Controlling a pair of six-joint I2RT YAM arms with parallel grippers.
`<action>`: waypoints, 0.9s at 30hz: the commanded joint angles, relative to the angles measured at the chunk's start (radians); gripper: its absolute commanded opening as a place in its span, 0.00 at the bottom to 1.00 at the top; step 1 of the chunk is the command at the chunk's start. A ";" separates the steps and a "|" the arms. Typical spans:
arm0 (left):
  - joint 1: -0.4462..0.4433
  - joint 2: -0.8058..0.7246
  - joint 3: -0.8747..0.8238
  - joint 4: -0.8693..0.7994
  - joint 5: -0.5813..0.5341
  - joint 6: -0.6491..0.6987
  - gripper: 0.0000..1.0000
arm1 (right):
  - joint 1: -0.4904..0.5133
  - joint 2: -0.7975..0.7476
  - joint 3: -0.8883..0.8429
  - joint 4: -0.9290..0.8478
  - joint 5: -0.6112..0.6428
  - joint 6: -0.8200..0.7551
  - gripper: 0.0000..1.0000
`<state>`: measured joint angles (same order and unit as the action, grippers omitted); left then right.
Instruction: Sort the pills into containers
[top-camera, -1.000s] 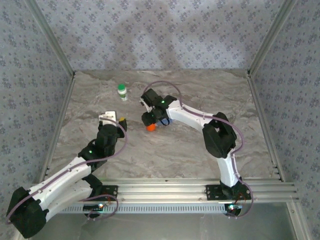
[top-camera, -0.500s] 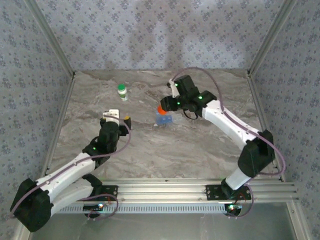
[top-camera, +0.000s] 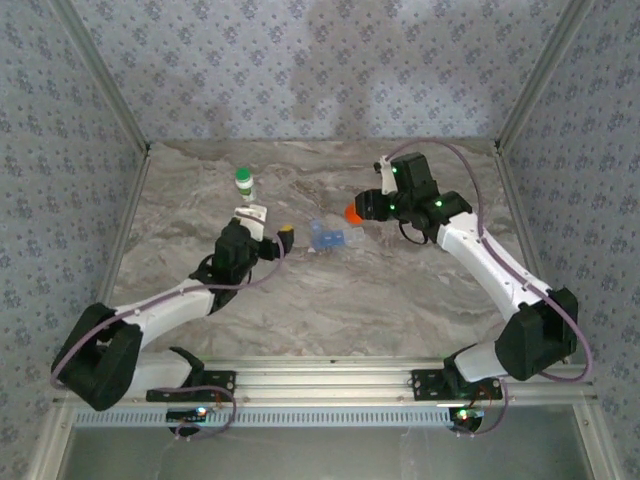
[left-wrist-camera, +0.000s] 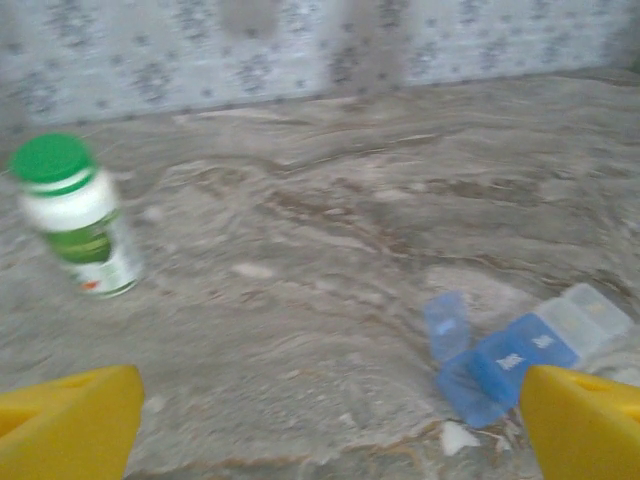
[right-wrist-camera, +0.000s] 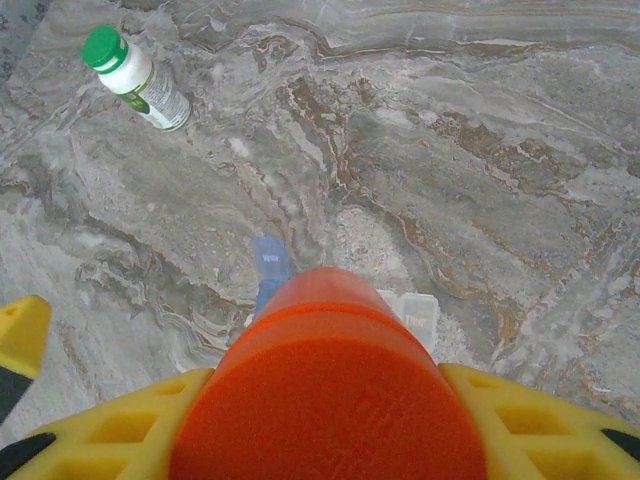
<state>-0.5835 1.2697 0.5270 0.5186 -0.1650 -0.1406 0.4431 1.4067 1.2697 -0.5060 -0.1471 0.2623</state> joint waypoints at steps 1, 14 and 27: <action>-0.002 0.056 0.029 0.171 0.152 0.121 0.97 | -0.016 -0.038 -0.002 0.026 -0.028 -0.015 0.46; -0.076 0.191 0.027 0.423 0.517 0.337 0.90 | -0.042 -0.071 0.001 0.050 -0.263 -0.012 0.49; -0.123 0.201 0.097 0.326 0.416 0.387 0.89 | 0.019 -0.068 -0.005 0.059 -0.407 -0.013 0.51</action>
<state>-0.7033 1.4700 0.5991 0.8371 0.2680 0.2283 0.4545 1.3552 1.2682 -0.4656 -0.4919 0.2543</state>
